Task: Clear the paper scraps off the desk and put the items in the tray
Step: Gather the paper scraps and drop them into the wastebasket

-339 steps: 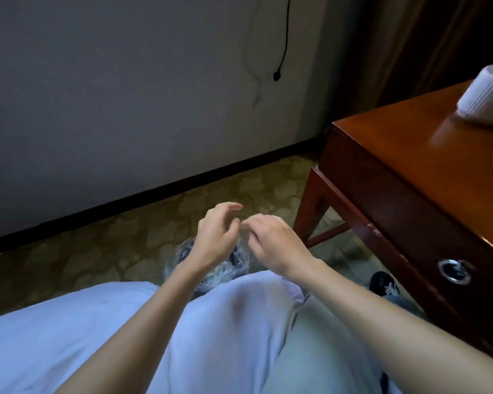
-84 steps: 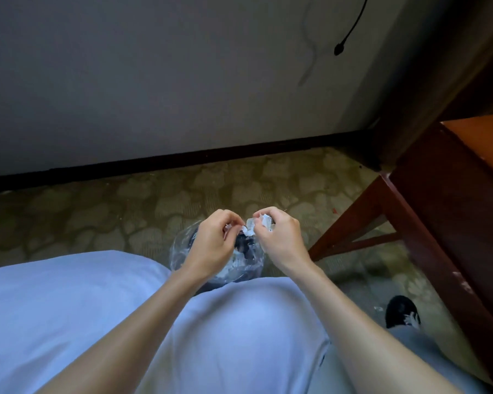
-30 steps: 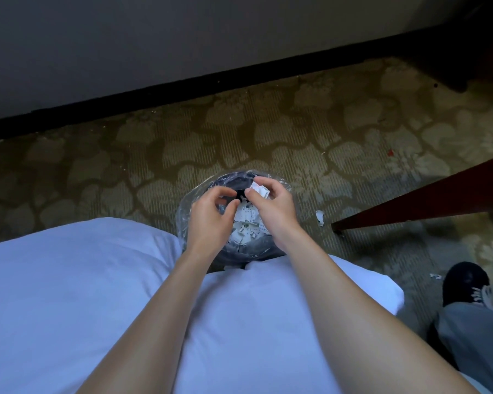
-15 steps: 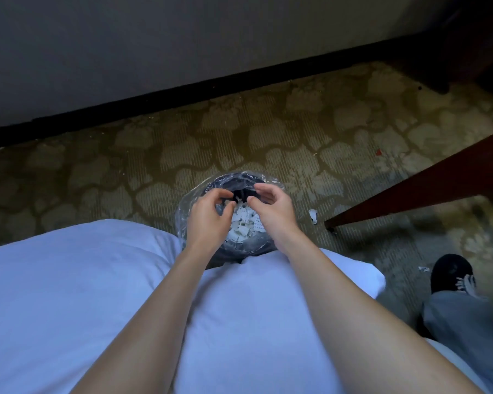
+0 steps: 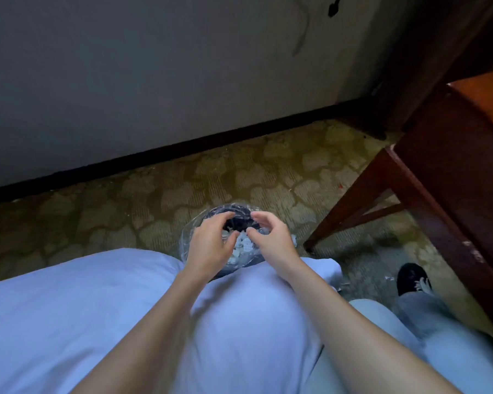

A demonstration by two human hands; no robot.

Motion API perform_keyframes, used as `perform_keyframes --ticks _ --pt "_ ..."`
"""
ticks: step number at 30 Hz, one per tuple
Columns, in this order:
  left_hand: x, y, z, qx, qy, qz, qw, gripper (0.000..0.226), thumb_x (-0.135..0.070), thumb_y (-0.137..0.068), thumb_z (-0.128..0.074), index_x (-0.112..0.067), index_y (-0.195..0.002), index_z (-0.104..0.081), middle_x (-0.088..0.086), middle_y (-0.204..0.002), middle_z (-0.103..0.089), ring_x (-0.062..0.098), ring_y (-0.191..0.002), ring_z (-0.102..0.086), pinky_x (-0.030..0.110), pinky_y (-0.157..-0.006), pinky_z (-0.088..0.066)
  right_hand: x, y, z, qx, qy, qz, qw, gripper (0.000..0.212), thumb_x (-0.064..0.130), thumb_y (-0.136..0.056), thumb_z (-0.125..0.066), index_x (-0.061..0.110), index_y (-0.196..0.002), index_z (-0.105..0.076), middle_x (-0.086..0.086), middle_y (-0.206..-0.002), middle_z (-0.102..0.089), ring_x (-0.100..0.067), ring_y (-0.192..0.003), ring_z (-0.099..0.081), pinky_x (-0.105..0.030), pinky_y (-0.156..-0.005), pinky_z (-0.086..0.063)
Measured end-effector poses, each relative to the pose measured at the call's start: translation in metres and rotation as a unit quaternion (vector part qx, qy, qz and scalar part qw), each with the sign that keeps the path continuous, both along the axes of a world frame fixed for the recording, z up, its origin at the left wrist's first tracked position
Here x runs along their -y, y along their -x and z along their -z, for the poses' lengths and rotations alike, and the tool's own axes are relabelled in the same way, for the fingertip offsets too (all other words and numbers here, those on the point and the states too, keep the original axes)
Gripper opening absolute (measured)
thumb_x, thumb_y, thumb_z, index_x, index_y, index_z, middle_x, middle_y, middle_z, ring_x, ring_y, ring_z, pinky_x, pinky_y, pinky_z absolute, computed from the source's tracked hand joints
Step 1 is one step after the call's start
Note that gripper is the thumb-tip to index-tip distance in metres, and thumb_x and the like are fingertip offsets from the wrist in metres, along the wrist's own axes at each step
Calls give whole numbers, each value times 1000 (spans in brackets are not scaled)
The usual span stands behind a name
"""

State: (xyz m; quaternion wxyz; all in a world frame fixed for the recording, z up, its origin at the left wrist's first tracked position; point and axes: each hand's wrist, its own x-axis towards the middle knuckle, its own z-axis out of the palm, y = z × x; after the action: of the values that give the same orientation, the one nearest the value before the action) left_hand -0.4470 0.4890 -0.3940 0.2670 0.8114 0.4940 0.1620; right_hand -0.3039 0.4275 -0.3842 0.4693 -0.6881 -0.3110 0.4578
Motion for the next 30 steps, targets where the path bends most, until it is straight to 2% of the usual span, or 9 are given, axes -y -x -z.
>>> perform_keyframes --ticks 2,4,6,9,11,15,21,26,30 --pt "12 -2 -15 4 -20 27 999 43 -27 -89 -65 -19 -131 -59 -6 -127 -64 17 -120 -55 38 -101 -43 14 -6 -20 19 -19 1 1000 32 7 -88 -64 17 -118 -62 9 -114 -64 -3 -112 -57 -15 -95 -45" --pt "22 -8 -32 5 -46 50 998 42 -28 -87 -67 -20 -128 -61 -7 -125 -65 18 -119 -56 39 -101 -42 30 -15 -42 54 -28 -4 998 33 9 -88 -64 18 -120 -62 12 -113 -63 -2 -111 -56 -8 -90 -42" --pt "36 -16 -48 -11 -67 63 996 42 -30 -87 -67 -24 -128 -59 -9 -127 -62 15 -123 -52 36 -104 -31 50 -23 -62 85 -33 -13 996 35 11 -89 -64 18 -123 -61 11 -117 -61 -1 -114 -53 -2 -85 -37" --pt "58 -27 -73 -29 -77 85 993 45 -36 -92 -60 -28 -136 -51 -11 -138 -53 11 -133 -41 40 -110 -14 79 -35 -87 136 -44 -22 990 34 15 -89 -64 22 -123 -60 9 -124 -61 -2 -119 -52 -16 -99 -39" --pt "71 -33 -88 -28 -80 104 991 46 -39 -95 -56 -30 -139 -47 -11 -144 -48 11 -137 -36 45 -115 -11 97 -41 -103 172 -49 -24 984 34 18 -89 -65 24 -122 -61 10 -125 -62 -3 -121 -52 -23 -104 -39" --pt "95 -45 -120 -23 -107 139 984 47 -40 -96 -53 -32 -141 -45 -11 -148 -43 11 -141 -31 48 -117 -10 134 -52 -137 233 -62 -37 970 35 23 -90 -64 27 -125 -61 12 -127 -61 -1 -122 -51 -21 -103 -38" --pt "128 -76 -173 -2 -149 189 971 49 -44 -97 -50 -36 -145 -39 -13 -153 -37 9 -145 -26 50 -118 -10 184 -74 -196 338 -100 -31 935 34 19 -93 -61 23 -127 -61 11 -127 -62 2 -120 -52 -17 -105 -37" --pt "151 -107 -213 30 -192 231 953 51 -43 -95 -52 -36 -144 -40 -13 -152 -39 11 -145 -27 50 -116 -14 224 -90 -237 378 -118 -16 918 35 21 -94 -59 23 -129 -59 11 -130 -60 0 -123 -50 -19 -107 -38" --pt "175 -131 -234 47 -219 260 939 51 -41 -94 -53 -37 -144 -40 -14 -153 -38 10 -145 -27 46 -117 -13 259 -101 -262 419 -124 15 899 34 21 -95 -57 24 -130 -58 11 -130 -59 2 -121 -50 -10 -102 -37"
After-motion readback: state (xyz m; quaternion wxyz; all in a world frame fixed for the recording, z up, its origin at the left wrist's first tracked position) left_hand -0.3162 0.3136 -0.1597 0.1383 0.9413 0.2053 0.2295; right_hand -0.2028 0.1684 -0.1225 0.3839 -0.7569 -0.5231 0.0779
